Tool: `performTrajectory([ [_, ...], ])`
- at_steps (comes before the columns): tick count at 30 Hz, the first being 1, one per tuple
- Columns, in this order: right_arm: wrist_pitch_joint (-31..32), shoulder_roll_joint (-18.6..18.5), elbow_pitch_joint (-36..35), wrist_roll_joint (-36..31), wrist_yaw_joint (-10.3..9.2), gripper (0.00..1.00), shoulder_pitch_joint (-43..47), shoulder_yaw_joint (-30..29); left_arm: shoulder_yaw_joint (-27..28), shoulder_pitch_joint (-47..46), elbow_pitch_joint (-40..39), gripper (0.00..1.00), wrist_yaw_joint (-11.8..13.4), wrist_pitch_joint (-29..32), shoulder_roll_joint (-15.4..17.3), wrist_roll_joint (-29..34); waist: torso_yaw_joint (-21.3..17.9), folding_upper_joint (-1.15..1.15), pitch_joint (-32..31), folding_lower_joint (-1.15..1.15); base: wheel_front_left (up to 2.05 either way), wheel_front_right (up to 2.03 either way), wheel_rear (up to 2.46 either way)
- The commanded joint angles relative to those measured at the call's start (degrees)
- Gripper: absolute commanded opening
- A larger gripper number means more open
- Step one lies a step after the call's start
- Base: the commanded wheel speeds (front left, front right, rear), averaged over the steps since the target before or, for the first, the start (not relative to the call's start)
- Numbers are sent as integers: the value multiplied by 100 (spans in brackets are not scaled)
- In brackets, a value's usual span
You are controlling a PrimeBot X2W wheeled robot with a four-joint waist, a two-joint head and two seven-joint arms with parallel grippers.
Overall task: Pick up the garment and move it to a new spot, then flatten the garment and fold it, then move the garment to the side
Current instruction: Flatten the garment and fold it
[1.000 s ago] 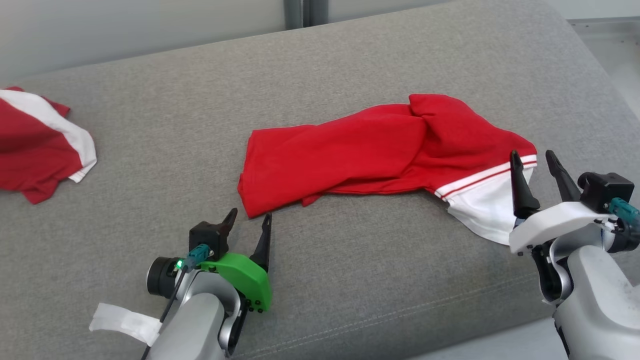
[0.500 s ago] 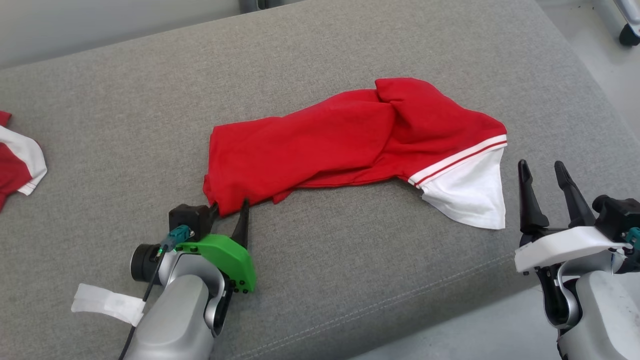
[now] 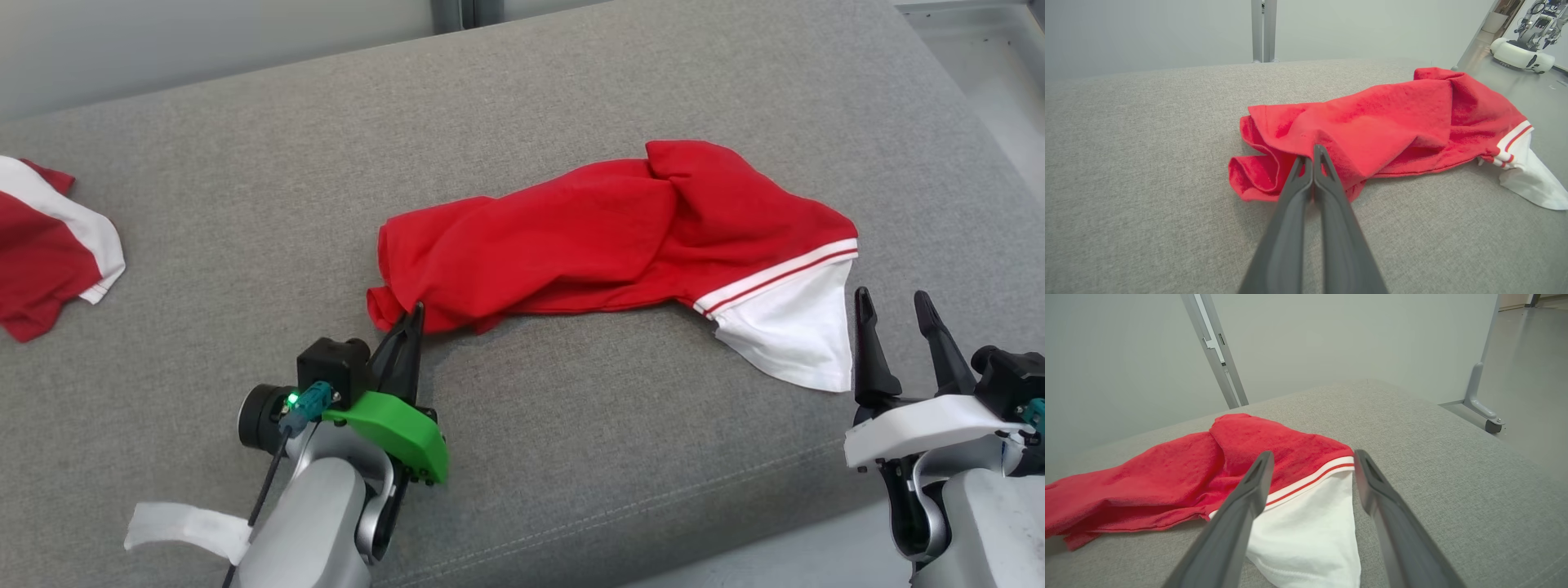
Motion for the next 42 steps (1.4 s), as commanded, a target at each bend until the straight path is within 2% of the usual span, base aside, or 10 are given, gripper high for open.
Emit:
performTrajectory([
  [1,-19,14,-21,-38,-2,100,84,-23,-15,163,-194,0,-30,-4,28,90,105,0,-100,0,0,0,0],
  [8,-19,29,-12,-70,-2,100,234,-114,-271,760,-1362,0,76,62,93,314,266,0,-280,0,0,0,0],
  [15,-19,43,-37,-90,-2,100,318,-150,-489,1311,-3010,0,222,755,184,188,316,0,-389,0,0,0,0],
  [18,-19,63,-50,-92,-2,100,281,-114,-398,1306,-3220,0,301,992,281,130,274,0,-350,0,0,0,0],
  [21,-19,88,-36,-76,-2,100,192,-20,-246,1167,-2899,0,342,1122,281,-39,184,0,-258,0,0,0,0],
  [25,-19,95,8,-39,-2,100,67,102,-56,861,-2064,0,325,1112,315,-153,25,0,-81,0,0,0,0],
  [34,-19,133,53,-27,-2,100,-200,258,325,-36,-208,0,274,777,387,-329,-306,0,262,0,0,0,0],
  [42,-19,154,45,-74,-2,100,-315,250,482,-625,737,0,181,381,472,-389,-341,0,360,0,0,0,0],
])
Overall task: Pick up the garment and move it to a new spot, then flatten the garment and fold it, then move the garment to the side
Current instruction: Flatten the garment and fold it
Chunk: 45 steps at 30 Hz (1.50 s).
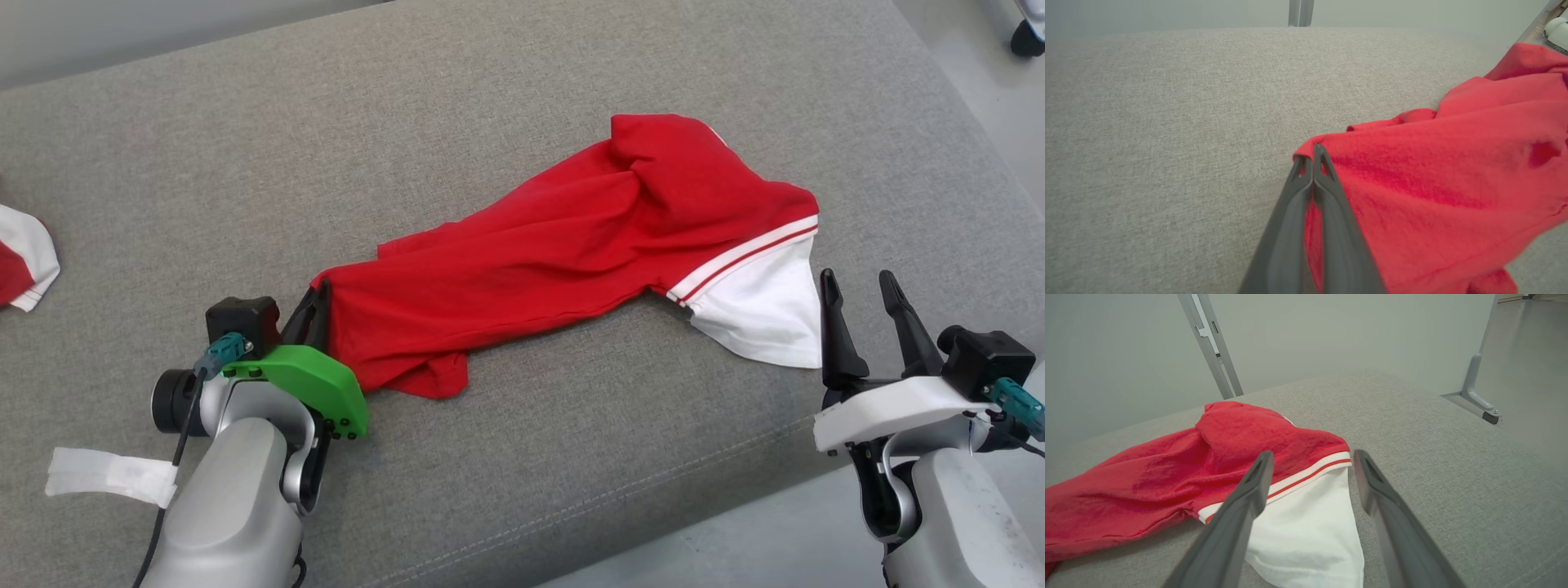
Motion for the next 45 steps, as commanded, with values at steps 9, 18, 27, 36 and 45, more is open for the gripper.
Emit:
performTrajectory([
  [9,-19,64,43,-41,-2,100,-42,27,-142,-222,578,10,-248,-113,-98,-73,140,0,-69,0,0,0,0],
  [18,-19,64,30,-164,-2,100,89,-68,-129,51,403,100,-211,-346,-207,-122,347,0,-238,0,0,0,0],
  [27,-19,111,-521,-673,-2,100,295,-383,142,709,-811,100,-48,-444,-90,20,470,0,-530,0,0,0,0],
  [36,-19,250,-1075,-1032,-2,100,748,-414,524,1928,-2240,100,211,-441,-44,225,543,0,-780,0,0,0,0],
  [45,-19,318,-1288,-1081,-2,100,1106,-378,870,2883,-3116,100,430,-436,-143,367,544,0,-1077,0,0,0,0],
])
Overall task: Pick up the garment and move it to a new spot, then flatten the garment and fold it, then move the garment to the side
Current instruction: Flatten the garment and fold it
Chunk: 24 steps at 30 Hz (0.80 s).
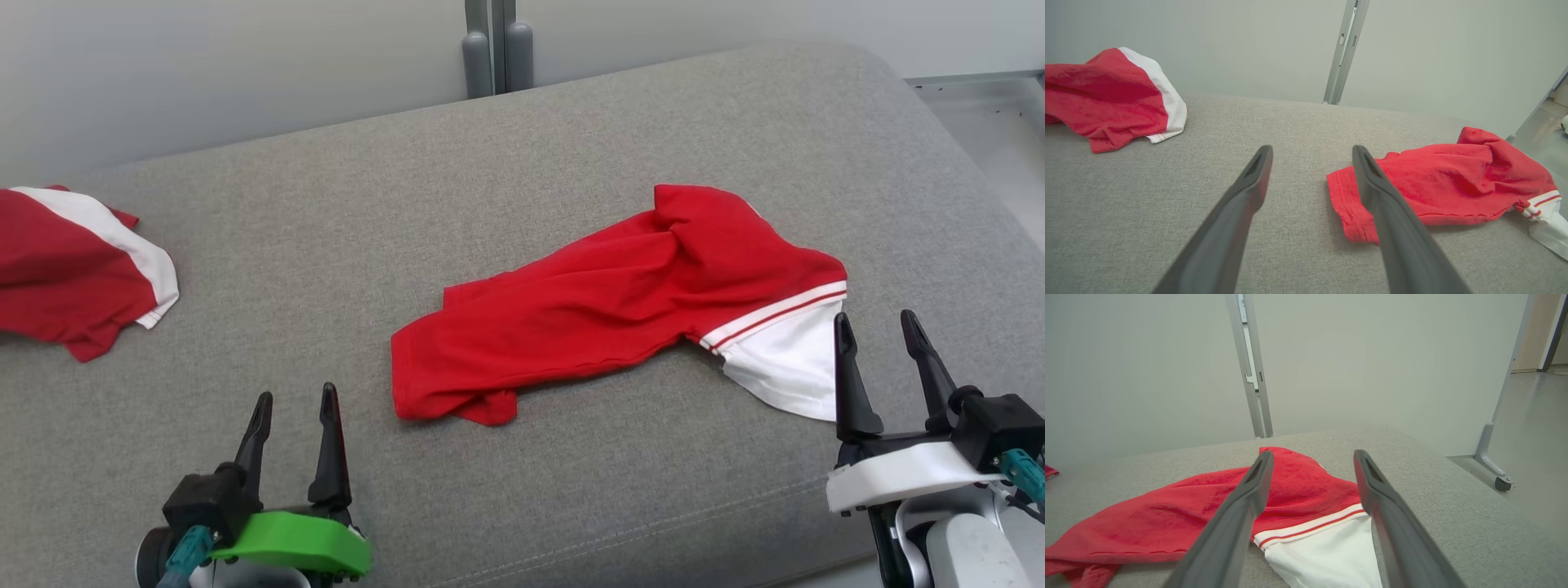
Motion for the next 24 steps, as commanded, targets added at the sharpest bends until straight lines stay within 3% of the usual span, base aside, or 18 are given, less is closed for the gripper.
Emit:
performTrajectory([
  [1,-19,2,-32,-28,-2,100,100,-1,67,154,-102,100,51,-1,-10,57,8,0,-103,0,0,0,0],
  [9,40,9,-44,-49,-2,100,199,137,283,594,-378,100,132,0,-78,141,74,0,-243,0,0,0,0],
  [24,98,11,121,-6,-2,100,2,379,403,708,-367,100,58,-1,-200,313,292,0,-268,0,0,0,0],
])
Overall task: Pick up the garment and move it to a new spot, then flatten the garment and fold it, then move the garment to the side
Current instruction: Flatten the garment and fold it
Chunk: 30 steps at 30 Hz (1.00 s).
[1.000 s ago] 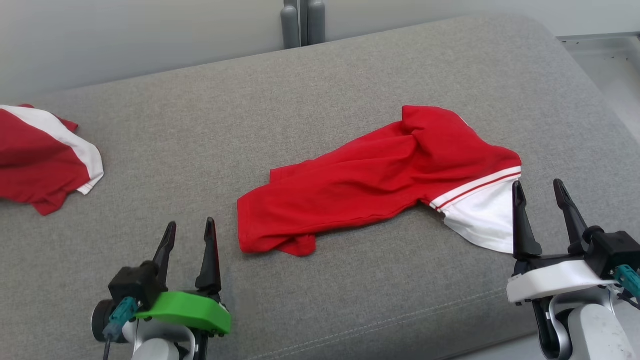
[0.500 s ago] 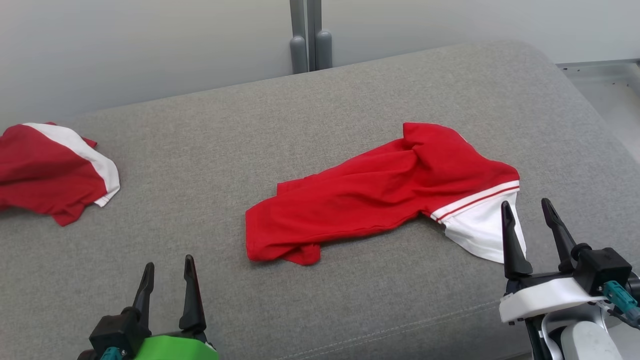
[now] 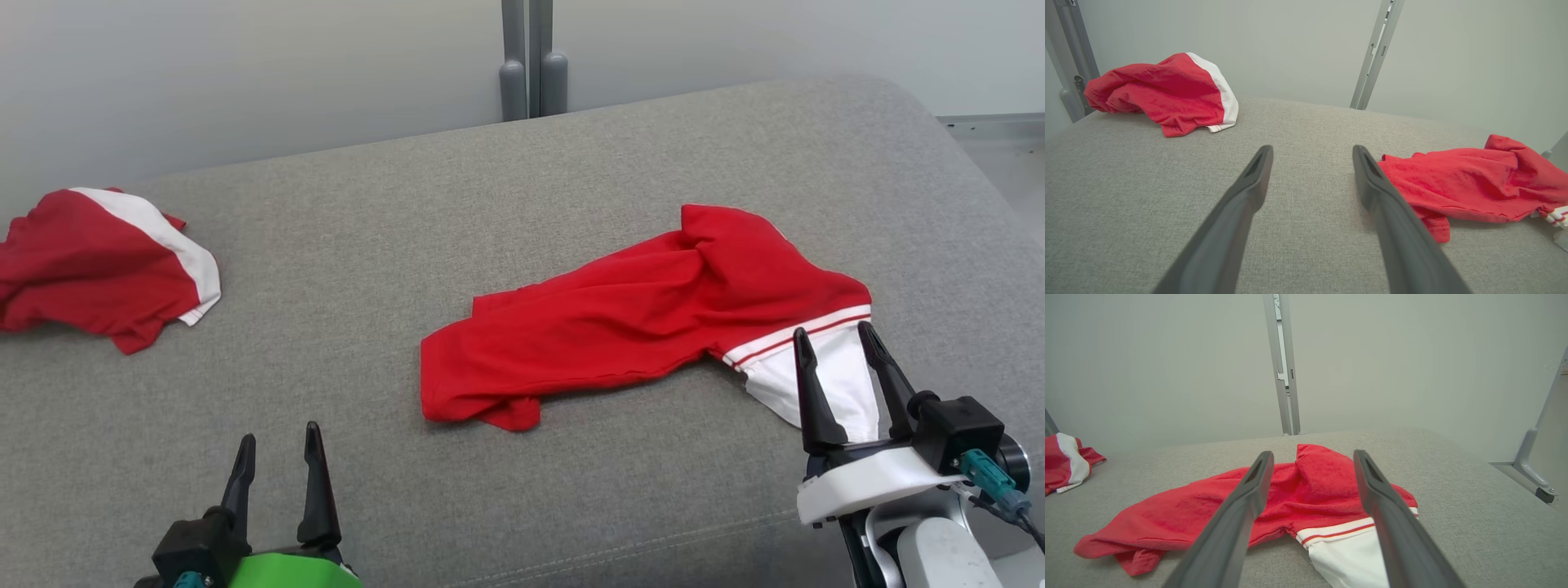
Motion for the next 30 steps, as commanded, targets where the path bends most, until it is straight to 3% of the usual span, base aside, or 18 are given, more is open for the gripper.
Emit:
performTrajectory([
  [1,4,0,33,20,-2,100,-61,17,5,52,11,100,-21,-2,-8,60,50,0,-10,0,0,0,0],
  [23,-47,1,132,125,-2,100,-148,140,75,-59,73,100,-62,-3,-85,210,165,0,38,0,0,0,0],
  [30,292,-2,389,316,-2,100,-65,-333,-2,-143,199,100,-80,7,-81,221,143,0,122,0,0,0,0],
])
